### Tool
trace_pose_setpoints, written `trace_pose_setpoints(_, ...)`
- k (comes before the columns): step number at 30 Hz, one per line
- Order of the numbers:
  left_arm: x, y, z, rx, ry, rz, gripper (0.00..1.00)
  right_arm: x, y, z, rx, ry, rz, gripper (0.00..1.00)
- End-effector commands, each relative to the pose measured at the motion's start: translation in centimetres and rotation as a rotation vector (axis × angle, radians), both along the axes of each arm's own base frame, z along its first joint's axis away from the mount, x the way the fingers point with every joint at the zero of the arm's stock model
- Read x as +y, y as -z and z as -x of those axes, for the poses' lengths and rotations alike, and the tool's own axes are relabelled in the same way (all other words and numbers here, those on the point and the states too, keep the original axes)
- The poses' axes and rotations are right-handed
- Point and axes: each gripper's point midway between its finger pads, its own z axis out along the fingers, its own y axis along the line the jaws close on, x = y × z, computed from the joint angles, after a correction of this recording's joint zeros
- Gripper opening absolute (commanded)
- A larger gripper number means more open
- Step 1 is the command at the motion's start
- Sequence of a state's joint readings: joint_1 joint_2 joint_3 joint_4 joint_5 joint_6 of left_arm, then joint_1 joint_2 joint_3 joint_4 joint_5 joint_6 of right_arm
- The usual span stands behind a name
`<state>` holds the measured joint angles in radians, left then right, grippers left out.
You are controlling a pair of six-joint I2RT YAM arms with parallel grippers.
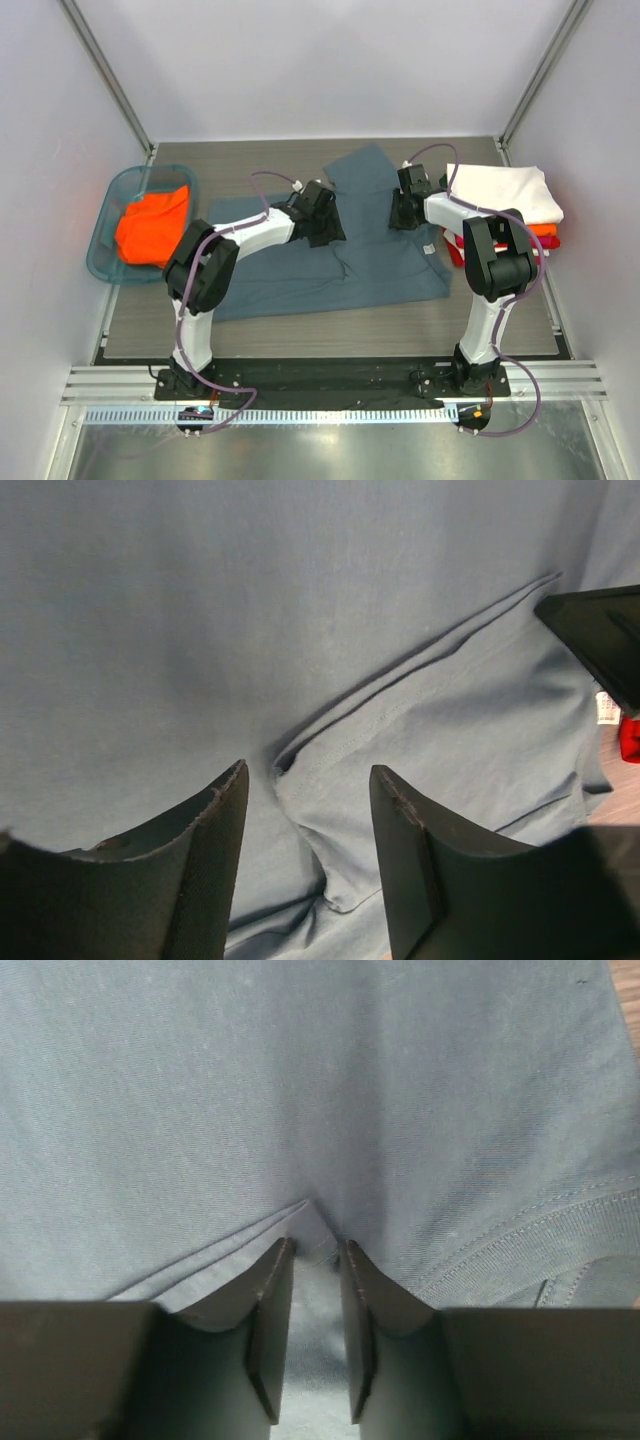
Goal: Fold and stack the t-shirts
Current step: Fold the tshirt
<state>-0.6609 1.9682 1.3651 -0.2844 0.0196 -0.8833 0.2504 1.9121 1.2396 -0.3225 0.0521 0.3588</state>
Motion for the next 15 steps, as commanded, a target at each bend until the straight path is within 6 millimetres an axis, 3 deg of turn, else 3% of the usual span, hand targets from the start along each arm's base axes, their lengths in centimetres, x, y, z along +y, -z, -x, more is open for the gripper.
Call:
trace_pose_setpoints(1,-1.2,-0.8,-0.7,-0.019,0.002,0.027,0.51,0.7,-1.6,-1.5,-0.052,-0.021,-0.013,0.28)
trace_pose_setpoints(2,-1.4,-0.7,-0.7,-0.014,0.006,0.030,0.49,0.7,-1.7,-1.5,-0.053,-0.022,-0.015,0.18)
trace_pose_setpoints(6,-1.7,-0.1,-0.4,0.005,0.008,0.027,0.43,0.6,-2.0,-1.5,-0.061,-0.020,-0.012,0.03)
trace_pose_setpoints(15,-1.9,1.3,-0.2,0.036,0.000,0.021,0.38,0.5,-2.7,-1.4,-0.078,-0.010,-0.012,0.01)
